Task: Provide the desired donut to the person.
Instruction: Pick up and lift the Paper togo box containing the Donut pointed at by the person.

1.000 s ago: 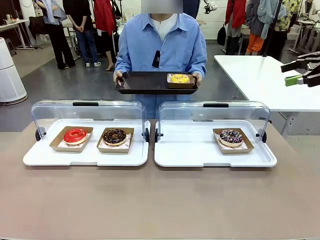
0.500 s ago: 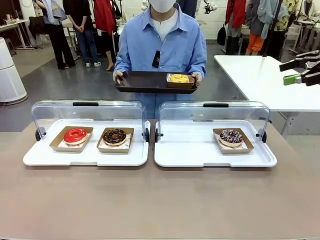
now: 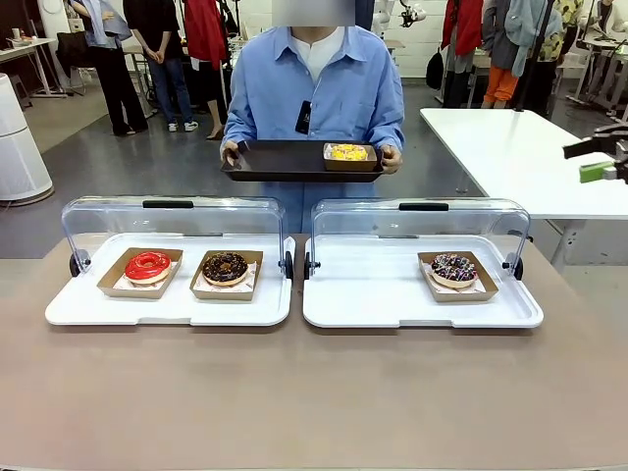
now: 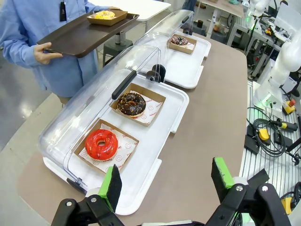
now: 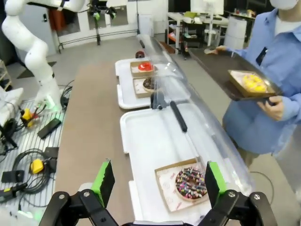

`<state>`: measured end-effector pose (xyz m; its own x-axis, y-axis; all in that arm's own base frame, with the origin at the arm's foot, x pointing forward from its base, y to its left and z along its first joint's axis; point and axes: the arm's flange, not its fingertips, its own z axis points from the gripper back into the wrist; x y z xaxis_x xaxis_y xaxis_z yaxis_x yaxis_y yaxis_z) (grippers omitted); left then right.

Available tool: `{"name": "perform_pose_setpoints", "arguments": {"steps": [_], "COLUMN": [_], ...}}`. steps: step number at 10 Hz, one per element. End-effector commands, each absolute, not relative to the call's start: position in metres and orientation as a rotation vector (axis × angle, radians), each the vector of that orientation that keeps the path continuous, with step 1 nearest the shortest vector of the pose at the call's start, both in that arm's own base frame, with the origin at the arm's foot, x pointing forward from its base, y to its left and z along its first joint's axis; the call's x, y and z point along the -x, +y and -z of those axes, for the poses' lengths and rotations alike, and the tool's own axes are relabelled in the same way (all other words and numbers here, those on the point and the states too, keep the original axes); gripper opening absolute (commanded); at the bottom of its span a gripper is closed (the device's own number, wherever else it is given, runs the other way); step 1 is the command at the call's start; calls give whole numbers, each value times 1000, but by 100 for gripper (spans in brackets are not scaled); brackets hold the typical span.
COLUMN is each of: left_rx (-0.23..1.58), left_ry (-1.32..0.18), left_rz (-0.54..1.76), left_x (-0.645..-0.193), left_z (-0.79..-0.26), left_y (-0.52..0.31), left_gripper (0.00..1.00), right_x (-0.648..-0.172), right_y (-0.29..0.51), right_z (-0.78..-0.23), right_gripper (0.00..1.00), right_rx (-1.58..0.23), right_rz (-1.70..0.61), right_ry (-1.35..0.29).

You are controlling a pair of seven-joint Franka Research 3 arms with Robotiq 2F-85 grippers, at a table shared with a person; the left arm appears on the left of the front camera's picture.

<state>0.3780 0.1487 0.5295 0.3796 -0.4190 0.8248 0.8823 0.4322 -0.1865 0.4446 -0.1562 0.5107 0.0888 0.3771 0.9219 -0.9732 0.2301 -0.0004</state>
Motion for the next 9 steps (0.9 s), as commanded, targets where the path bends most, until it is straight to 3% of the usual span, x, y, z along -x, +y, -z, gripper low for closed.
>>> {"name": "perform_pose_setpoints", "arguments": {"steps": [1, 4, 9], "left_rx": [711, 711, 711], "left_ry": [-803, -803, -803], "left_rz": [927, 927, 927], "left_x": [-378, -378, -378], "left_z": [-531, -531, -531], "left_y": [149, 149, 149], "left_gripper": [100, 100, 100], "right_x": [-445, -452, -442], "right_y": [-180, -178, -184], "right_z": [-505, -499, -499], "right_gripper": [100, 100, 100], "right_rx": [-777, -759, -767], "right_rz": [-1222, -1231, -1189], "right_ry": [-992, -1058, -1001]}}
